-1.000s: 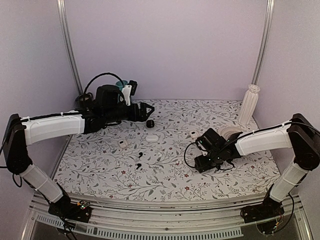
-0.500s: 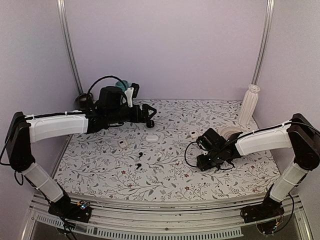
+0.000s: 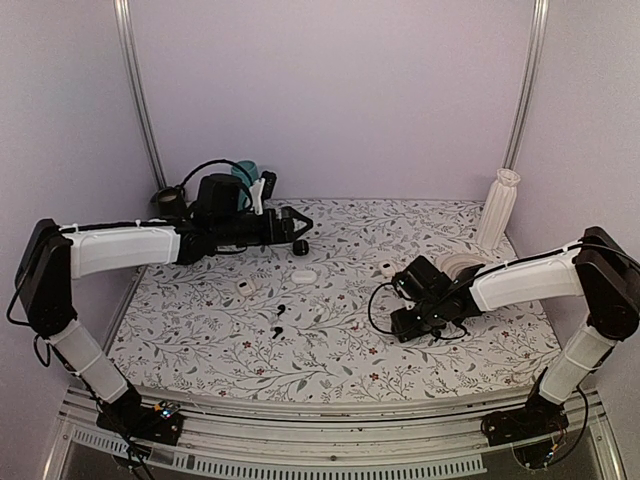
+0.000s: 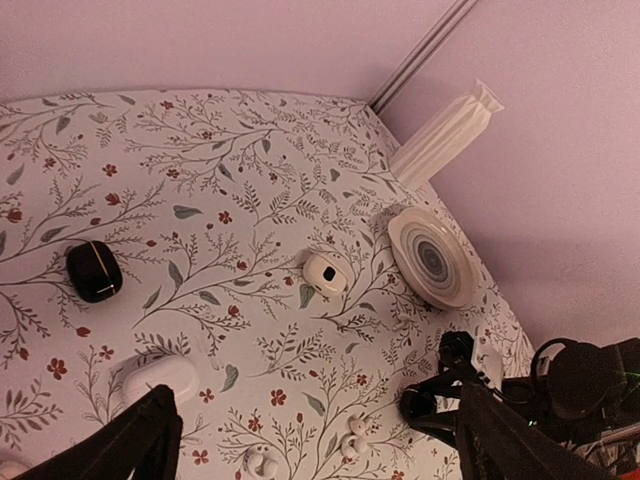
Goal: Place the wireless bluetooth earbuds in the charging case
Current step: Pick up the charging case from the center of the board.
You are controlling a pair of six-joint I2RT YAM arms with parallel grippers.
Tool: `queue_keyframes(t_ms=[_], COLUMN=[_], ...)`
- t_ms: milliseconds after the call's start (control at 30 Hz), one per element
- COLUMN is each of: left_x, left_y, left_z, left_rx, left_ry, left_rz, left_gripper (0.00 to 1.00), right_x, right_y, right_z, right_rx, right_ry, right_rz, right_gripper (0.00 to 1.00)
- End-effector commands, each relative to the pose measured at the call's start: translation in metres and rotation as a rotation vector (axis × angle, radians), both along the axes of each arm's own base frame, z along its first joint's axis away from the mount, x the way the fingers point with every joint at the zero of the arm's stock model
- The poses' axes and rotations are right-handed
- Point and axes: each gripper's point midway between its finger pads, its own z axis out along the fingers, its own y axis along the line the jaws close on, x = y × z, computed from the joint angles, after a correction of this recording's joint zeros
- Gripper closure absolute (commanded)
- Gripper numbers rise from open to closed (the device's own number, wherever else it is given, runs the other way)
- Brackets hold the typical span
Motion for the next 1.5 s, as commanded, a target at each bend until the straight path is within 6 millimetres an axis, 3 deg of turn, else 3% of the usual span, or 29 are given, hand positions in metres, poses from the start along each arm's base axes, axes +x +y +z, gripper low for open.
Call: queue_keyframes(t_ms=[0, 433, 733, 867, 967, 1333, 1467], left_x=[0.009, 0.013, 0.012, 0.010, 0.007, -0.012, -0.021], left_y=[0.004, 0.006, 0.008, 0.008, 0.006, -0.017, -0.028], left_z=[0.012, 0.014, 0.008, -0.001, -0.006, -0.031, -0.030], left_rx=[-0.056, -0.094, -0.099, -0.116, -0.136, -0.230, -0.229], left_ry=[-0.001, 0.042, 0.083, 0.123, 0.151, 0.287, 0.293], left_rz=[-0.011, -0.024, -0.038, -0.045, -0.060, -0.196, -0.258], left_gripper=[0.04, 0.04, 0.05, 0.07, 0.07, 0.13, 0.15], right_x=[0.001, 0.002, 0.011, 0.018, 0.024, 0.059, 0.056], right_y=[0.008, 0.012, 0.015, 0.019, 0.024, 0.080, 0.102], right_z=[-0.003, -0.003, 0.012, 0.022, 0.035, 0.134, 0.167], right_rx=[0.033, 0.052, 0.057, 0.058, 0.077, 0.302, 0.368], right_ry=[0.004, 0.005, -0.043, -0.072, -0.102, -0.366, -0.480], right_rz=[-0.012, 0.002, -0.001, 0.004, 0.014, 0.159, 0.269], right_gripper=[0.45, 0.43, 0.65, 0.69, 0.70, 0.70, 0.70])
